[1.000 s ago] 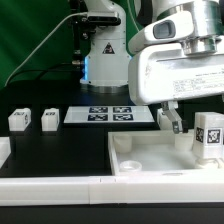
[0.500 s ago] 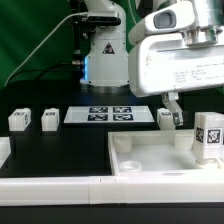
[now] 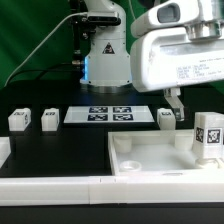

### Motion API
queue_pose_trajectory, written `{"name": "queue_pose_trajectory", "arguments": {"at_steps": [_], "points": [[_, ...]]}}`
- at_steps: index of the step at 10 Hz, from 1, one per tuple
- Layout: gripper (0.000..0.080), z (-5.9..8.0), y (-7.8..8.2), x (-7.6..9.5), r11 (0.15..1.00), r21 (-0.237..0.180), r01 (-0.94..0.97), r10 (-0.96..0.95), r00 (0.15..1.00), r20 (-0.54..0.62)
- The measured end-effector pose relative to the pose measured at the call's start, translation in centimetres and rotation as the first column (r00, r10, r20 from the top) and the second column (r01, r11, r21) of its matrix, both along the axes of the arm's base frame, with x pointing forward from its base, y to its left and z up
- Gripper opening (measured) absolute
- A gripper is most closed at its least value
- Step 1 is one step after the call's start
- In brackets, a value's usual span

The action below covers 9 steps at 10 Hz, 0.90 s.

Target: Assemble one leg

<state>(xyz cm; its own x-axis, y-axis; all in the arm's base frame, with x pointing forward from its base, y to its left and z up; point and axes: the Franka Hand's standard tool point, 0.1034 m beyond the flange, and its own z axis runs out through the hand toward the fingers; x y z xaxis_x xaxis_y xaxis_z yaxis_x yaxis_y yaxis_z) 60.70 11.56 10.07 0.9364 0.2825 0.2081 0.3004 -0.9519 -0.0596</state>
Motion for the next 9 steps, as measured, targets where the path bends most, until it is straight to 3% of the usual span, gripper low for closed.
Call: {"name": "queue_pose_trajectory", "arguments": {"at_steps": [2,3,4,5,9], "points": [[0.0649,0.5,0.1,0.4,1.000,-0.008,-0.016,0.015,0.987,-0.160],[0.0649,0.5,0.2,-0.1,0.999,-0.017,-0.029,0.023,0.961,-0.276],[0.0649,0.5,0.1,0.5,0.999,-0.020,-0.037,0.029,0.949,-0.314],[0.0649,0.4,0.0,1.2,0.999,-0.018,-0.033,0.027,0.956,-0.293],[0.0649,-0.7,0.0,0.9,0.999,-0.017,-0.031,0.024,0.954,-0.300]]}}
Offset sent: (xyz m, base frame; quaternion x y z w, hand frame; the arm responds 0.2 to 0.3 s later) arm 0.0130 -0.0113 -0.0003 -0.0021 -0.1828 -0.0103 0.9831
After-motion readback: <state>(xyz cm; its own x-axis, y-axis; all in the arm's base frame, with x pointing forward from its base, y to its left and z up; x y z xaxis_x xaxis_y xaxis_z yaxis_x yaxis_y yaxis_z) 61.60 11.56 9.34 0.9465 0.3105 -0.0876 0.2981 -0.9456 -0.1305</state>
